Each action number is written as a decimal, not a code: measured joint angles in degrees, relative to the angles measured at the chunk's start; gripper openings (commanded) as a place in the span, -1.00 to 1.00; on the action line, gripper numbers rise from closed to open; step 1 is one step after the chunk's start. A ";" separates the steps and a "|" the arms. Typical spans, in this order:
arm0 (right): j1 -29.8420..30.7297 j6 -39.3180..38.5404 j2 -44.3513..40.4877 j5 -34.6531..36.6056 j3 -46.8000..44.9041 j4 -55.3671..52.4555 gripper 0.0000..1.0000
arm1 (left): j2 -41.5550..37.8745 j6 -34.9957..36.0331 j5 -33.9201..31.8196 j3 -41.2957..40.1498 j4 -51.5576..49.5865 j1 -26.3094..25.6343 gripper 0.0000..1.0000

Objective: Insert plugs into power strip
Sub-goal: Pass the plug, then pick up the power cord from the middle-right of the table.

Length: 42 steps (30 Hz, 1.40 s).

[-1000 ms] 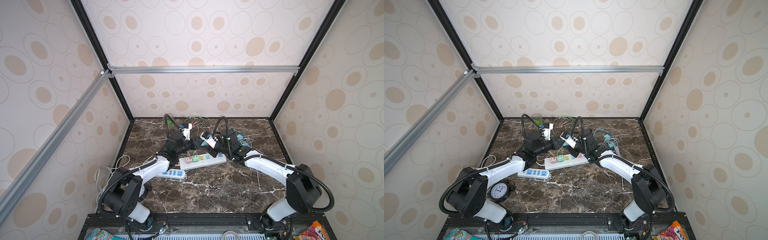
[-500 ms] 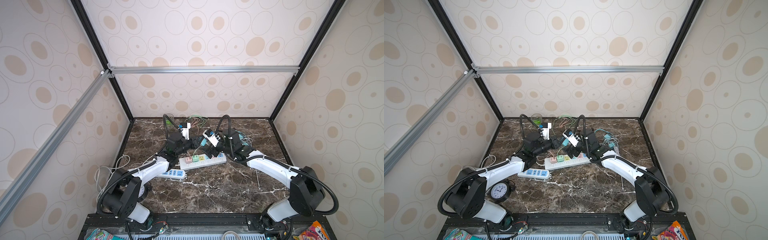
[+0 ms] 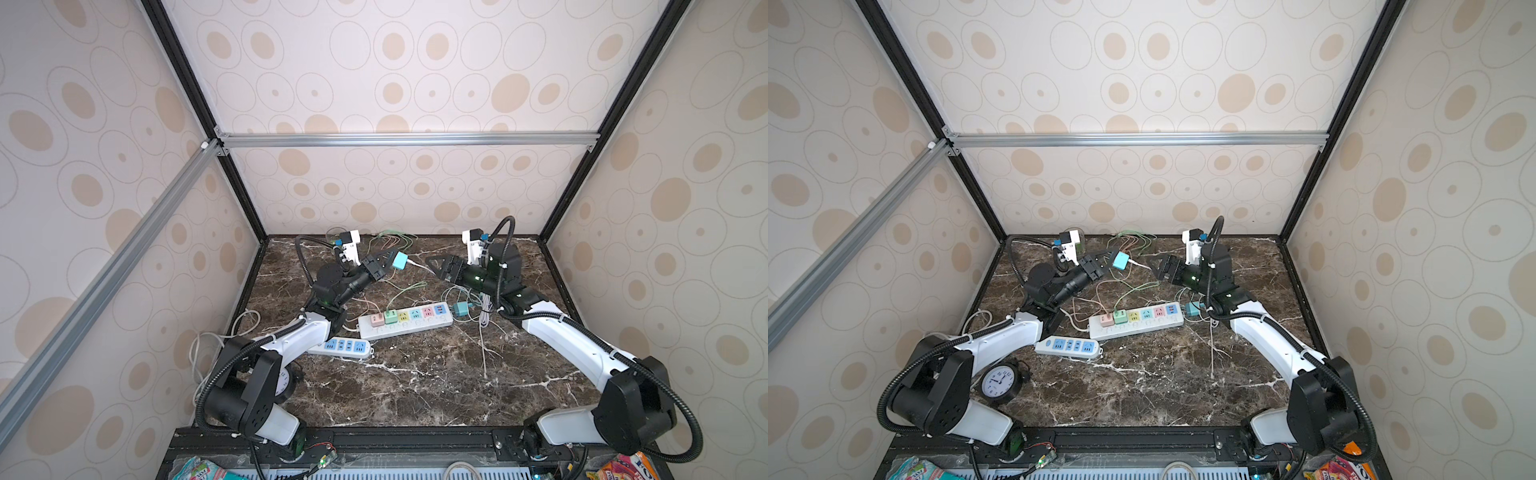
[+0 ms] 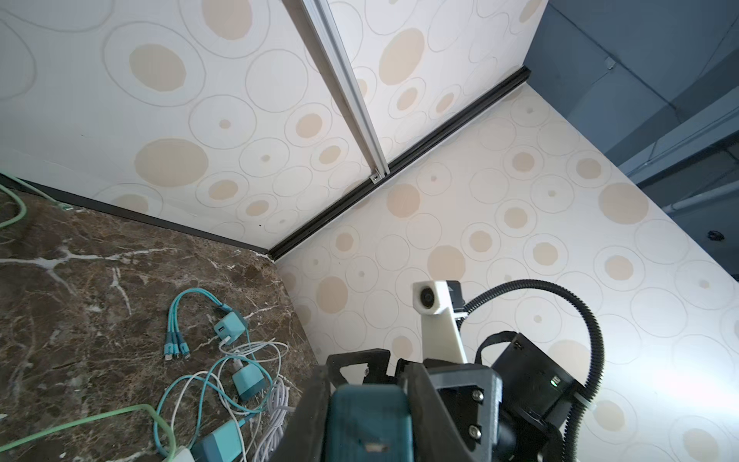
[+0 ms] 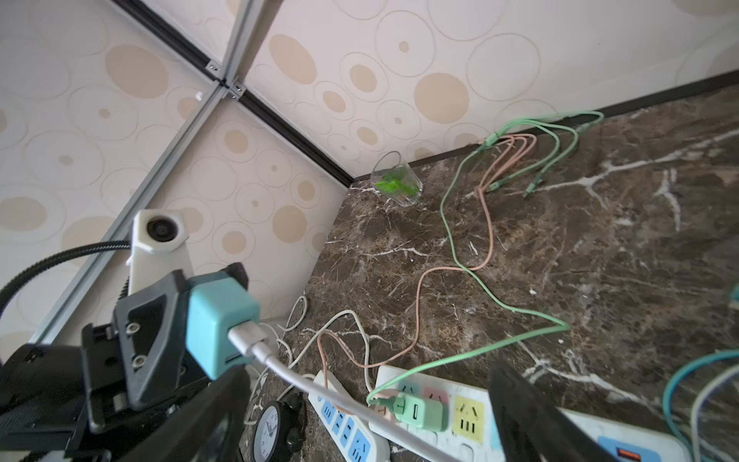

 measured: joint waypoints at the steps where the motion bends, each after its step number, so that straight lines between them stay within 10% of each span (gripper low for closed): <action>1: -0.35 -0.13 -0.83 2.01 -0.04 -2.36 0.94 | 0.00 -0.20 0.11 0.00 0.11 0.13 -1.00; 12: -16.57 -7.93 -5.33 18.95 -11.56 -19.10 0.76 | 0.00 0.09 0.76 0.50 -1.20 0.33 -1.00; 29: -16.68 -19.04 9.53 17.81 -13.40 -20.06 0.19 | 0.11 1.84 1.64 2.12 -4.70 0.39 -1.00; 42: -16.57 -16.81 12.55 19.28 -11.52 -17.79 -0.89 | 0.11 2.67 1.64 2.12 -5.99 0.39 -1.00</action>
